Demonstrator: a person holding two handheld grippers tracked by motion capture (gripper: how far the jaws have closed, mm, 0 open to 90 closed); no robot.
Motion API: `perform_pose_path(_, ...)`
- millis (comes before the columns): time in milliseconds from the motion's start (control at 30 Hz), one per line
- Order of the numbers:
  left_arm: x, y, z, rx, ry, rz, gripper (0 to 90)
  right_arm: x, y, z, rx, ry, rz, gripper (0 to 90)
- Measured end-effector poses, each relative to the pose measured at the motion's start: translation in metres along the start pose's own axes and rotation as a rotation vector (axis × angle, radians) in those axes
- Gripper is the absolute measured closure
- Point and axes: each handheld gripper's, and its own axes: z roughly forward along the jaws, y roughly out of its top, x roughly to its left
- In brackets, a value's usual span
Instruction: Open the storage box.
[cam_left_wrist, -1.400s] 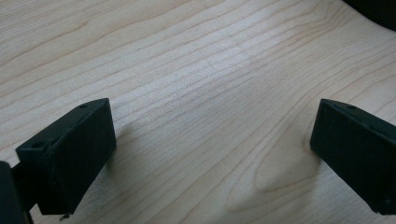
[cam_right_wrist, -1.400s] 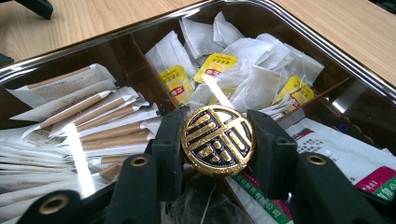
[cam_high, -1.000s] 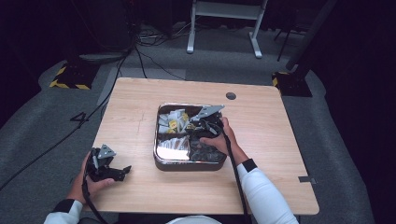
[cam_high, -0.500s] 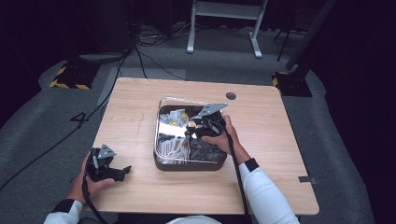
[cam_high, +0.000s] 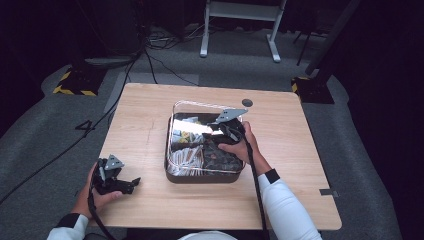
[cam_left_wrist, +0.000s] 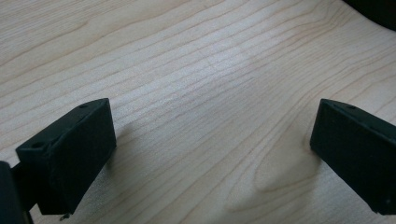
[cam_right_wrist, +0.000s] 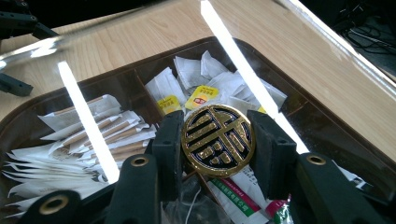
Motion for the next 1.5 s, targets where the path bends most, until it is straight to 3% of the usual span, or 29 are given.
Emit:
perform_pose_path(767, 0.000, 0.000, 0.000, 0.000, 0.000, 0.000, 0.4, -0.016, -0.007, -0.027, -0.013, -0.033, 0.019, 58.8)
perform_pose_path(1500, 0.000, 0.000, 0.000, 0.000, 0.000, 0.000, 0.5, -0.030, -0.021, -0.069, -0.034, -0.091, 0.029, 58.8)
